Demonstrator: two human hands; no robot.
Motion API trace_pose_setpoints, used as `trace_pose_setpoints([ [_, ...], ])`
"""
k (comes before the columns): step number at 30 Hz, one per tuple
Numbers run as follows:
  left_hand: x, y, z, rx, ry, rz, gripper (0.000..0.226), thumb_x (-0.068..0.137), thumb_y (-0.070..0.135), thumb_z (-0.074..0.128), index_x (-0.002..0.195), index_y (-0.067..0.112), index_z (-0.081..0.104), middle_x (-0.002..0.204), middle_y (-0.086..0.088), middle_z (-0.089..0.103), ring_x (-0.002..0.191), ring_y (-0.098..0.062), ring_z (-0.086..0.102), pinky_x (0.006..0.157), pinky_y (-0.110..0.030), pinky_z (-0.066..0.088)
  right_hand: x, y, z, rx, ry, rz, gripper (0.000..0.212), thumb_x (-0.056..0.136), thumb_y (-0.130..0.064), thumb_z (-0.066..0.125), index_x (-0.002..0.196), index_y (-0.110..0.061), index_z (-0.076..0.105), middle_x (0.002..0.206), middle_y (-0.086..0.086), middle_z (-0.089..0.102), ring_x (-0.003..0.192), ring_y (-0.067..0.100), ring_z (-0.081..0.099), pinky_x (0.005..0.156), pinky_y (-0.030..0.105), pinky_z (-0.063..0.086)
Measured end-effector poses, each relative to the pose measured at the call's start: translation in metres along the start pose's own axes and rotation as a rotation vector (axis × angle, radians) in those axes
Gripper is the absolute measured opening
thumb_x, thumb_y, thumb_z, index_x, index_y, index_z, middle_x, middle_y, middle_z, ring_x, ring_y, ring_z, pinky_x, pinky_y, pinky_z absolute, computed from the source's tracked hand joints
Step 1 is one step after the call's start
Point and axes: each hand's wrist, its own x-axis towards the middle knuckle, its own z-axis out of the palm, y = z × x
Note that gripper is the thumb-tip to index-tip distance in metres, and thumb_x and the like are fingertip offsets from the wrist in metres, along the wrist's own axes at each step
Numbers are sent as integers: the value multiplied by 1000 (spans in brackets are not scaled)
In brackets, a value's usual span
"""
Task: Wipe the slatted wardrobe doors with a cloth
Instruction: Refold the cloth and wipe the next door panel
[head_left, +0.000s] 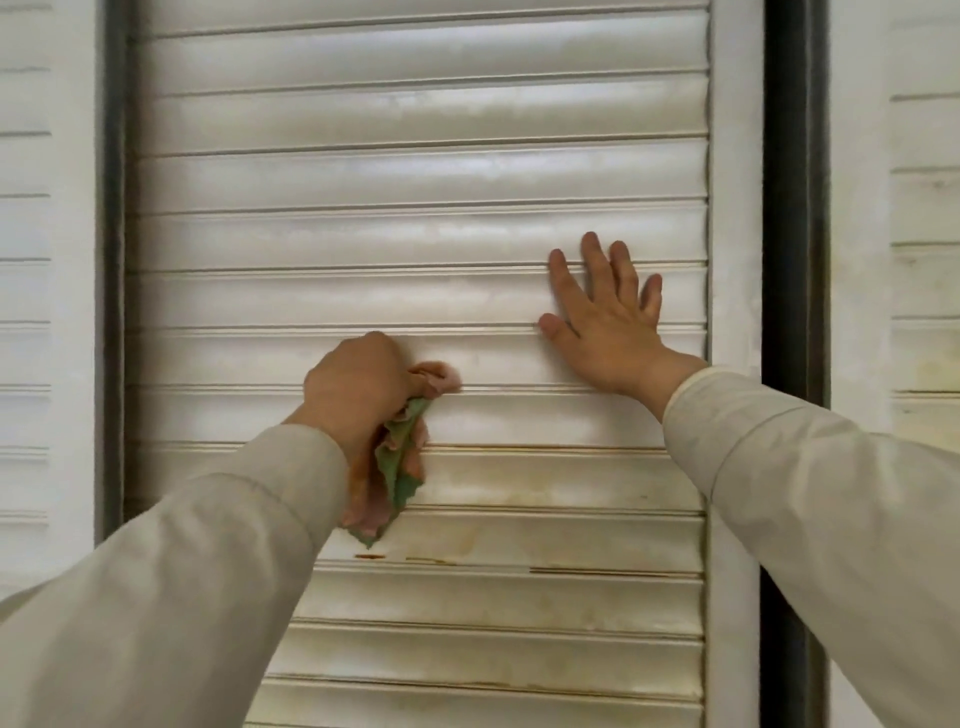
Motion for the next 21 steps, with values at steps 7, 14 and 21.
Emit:
trace_pose_setpoints([
  [7, -26, 120, 44, -10, 88, 244, 50, 76, 64, 70, 102, 22, 64, 97, 1, 69, 95, -23, 67, 70, -30, 43, 3, 0, -4, 231, -32, -5, 59, 104, -51, 21, 157, -38, -1, 162, -11, -22, 146, 13, -29, 115, 47, -21],
  [14, -39, 148, 54, 36, 52, 314, 37, 85, 59, 64, 101, 26, 65, 98, 4, 66, 94, -21, 63, 69, -30, 40, -2, 14, -9, 389, 25, 71, 58, 104, -54, 11, 157, -34, 1, 162, -23, -12, 147, 0, -18, 119, 37, -16],
  [21, -5, -14, -4, 69, 4, -79, 80, 52, 93, 63, 73, 16, 58, 77, -2, 63, 76, -26, 59, 67, -31, 44, -6, 12, -5, 264, 59, 79, 63, 102, -56, 9, 158, -29, -3, 163, -16, -15, 148, 7, -19, 119, 41, -14],
])
